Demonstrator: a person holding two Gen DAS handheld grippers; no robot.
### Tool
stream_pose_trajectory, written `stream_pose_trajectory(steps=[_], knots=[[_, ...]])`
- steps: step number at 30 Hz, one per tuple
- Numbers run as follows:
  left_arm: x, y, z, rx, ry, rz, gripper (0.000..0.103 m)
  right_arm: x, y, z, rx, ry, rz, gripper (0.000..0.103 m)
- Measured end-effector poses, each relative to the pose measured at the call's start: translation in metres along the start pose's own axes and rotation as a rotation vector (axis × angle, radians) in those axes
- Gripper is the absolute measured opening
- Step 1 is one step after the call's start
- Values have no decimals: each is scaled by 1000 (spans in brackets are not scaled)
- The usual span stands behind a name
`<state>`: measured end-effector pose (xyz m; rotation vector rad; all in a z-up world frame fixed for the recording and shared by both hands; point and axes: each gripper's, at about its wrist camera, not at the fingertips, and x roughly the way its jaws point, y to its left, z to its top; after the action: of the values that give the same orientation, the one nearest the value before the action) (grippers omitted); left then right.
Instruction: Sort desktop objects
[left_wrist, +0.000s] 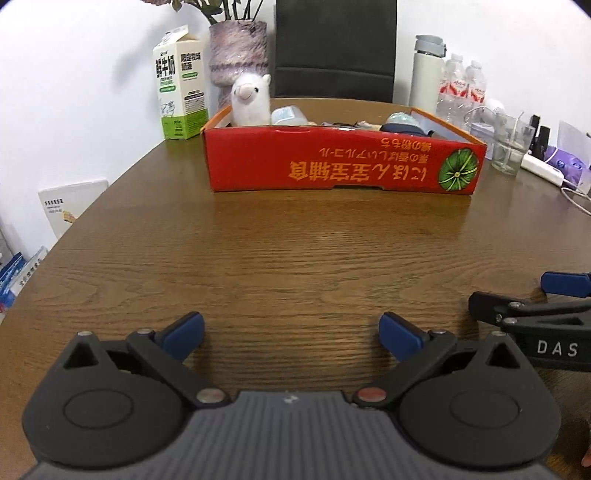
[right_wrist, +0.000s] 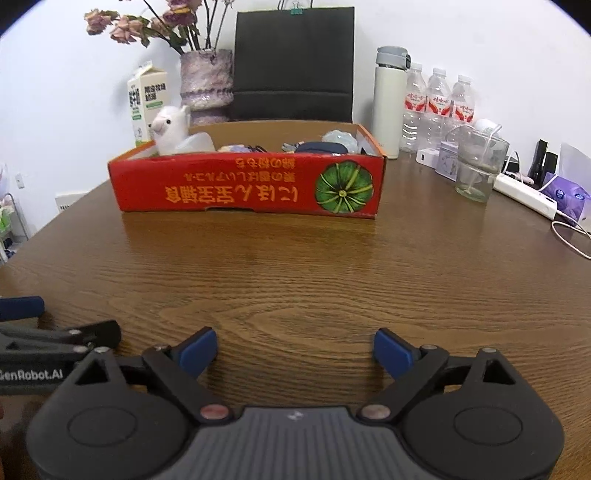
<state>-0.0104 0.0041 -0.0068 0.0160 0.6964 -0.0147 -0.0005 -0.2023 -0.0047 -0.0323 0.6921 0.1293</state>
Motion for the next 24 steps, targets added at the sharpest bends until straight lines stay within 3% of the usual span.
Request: stream_pose_trajectory(steps=[5,24], knots=[[2,-1,2,-3,2,-3,103,6,-4,1,16,9,-6,103],[3,-2,3,-3,3,-2,103,7,-5,2,16,9,3,103]])
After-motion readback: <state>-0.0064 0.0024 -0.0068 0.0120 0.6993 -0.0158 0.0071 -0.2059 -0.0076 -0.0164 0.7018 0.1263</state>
